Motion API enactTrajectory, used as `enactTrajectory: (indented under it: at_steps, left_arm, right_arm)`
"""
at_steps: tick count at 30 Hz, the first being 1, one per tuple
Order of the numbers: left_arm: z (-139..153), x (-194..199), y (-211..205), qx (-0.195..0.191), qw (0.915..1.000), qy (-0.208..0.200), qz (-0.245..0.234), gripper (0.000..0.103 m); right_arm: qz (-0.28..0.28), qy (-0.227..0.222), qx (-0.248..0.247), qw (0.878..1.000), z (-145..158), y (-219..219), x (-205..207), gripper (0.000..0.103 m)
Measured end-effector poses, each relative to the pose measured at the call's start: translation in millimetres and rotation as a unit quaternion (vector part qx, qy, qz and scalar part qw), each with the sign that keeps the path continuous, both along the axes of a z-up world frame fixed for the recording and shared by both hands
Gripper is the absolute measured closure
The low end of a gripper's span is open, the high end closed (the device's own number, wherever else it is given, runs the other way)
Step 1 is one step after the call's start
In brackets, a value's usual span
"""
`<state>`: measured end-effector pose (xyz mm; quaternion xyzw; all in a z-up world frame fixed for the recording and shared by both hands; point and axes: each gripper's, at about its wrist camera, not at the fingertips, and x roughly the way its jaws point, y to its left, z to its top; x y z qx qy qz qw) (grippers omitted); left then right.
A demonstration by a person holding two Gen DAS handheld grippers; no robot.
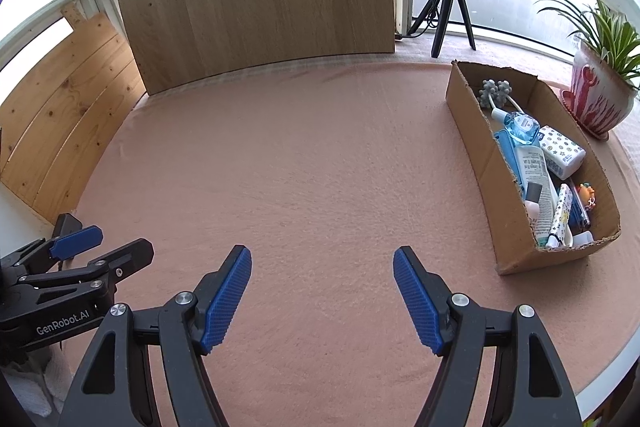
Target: Organize objects
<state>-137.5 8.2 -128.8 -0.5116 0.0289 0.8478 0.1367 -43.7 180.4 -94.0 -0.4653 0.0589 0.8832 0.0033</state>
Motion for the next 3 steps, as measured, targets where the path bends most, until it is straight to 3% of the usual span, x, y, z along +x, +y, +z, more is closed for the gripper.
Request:
enactTrajectory:
  at_steps: [3]
  left_arm:
    - [-8.6, -4.9, 0.1, 0.001, 1.0000, -0.006, 0.006, 0.019]
  right_arm:
    - [-0.002, -0.003, 0.002, 1.000, -7.3, 1.0, -5.0, 0.033]
